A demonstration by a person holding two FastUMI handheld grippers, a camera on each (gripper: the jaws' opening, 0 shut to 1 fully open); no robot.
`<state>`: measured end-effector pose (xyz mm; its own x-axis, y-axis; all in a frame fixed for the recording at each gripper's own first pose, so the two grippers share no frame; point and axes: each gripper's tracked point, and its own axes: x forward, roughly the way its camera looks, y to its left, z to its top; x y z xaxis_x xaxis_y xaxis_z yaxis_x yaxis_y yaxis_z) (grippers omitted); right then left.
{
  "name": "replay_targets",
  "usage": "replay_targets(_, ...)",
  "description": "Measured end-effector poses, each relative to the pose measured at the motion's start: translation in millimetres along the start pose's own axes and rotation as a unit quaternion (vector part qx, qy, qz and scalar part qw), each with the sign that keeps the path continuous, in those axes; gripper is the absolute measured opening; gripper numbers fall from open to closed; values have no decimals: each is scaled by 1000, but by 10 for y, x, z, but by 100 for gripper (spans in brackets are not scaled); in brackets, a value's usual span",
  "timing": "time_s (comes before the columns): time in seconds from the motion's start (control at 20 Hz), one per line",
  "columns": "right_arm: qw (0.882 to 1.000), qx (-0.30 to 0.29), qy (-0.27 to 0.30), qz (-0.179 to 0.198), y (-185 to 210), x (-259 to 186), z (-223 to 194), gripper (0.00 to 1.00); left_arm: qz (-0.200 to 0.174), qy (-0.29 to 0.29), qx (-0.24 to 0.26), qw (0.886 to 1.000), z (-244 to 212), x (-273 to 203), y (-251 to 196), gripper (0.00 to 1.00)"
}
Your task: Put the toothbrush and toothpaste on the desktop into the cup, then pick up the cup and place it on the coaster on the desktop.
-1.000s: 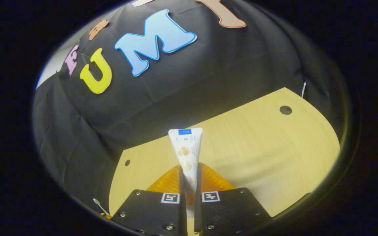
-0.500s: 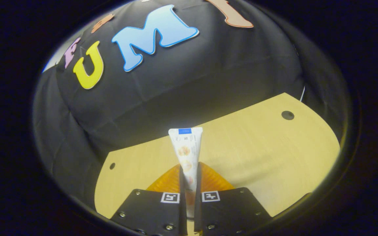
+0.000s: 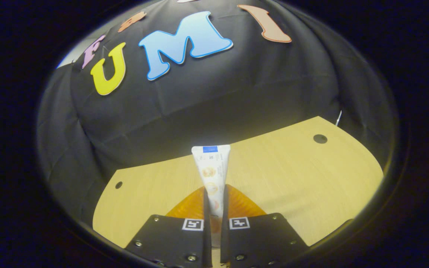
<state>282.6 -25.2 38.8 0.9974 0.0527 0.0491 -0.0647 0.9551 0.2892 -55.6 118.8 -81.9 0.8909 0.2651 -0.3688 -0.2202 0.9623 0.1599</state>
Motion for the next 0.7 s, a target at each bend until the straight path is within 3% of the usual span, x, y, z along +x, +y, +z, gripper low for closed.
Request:
replay_targets(0.35, 999, -18, 30, 10, 0, -295, -284, 26, -4, -7, -5, 1000, 4, -72, 8, 8)
replay_targets(0.45, 999, -21, 44, 7, -19, -366, -381, 26, -8, -11, -8, 1000, 15, -80, -14, 8)
replay_targets(0.5, 999, -19, 47, 9, -9, -397, -406, 35, -10, -14, -8, 1000, 21, -98, -28, 8)
replay_targets(0.55, 998, -23, 58, 8, -14, -424, -461, 29, -13, -17, -9, 1000, 29, -107, -43, 8)
replay_targets(0.7, 997, -37, 62, 14, 23, -528, -493, 30, -21, -25, -13, 999, 34, -121, -72, 8)
